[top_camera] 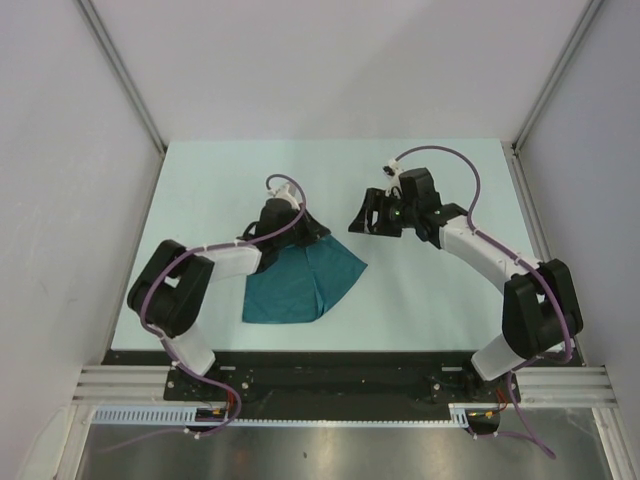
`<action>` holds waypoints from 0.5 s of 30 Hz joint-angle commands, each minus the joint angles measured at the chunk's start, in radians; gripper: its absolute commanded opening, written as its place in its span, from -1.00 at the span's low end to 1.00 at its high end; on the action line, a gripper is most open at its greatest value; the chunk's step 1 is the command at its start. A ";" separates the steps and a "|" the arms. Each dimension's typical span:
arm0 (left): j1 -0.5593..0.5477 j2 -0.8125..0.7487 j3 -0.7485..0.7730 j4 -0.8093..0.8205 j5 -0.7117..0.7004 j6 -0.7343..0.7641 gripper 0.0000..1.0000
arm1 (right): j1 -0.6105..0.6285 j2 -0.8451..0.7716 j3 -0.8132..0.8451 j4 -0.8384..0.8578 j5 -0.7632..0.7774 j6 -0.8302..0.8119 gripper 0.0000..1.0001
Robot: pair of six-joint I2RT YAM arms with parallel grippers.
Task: Fold the napkin, place the utensils inside, and roll it up
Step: Fold the napkin
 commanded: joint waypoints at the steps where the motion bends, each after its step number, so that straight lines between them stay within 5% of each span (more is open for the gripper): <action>1: -0.051 -0.056 -0.047 0.064 -0.039 -0.052 -1.00 | 0.010 -0.052 -0.021 0.048 0.025 -0.009 0.41; 15: -0.177 -0.004 -0.059 0.084 -0.065 -0.163 -1.00 | 0.010 -0.058 -0.035 0.043 0.040 -0.008 0.41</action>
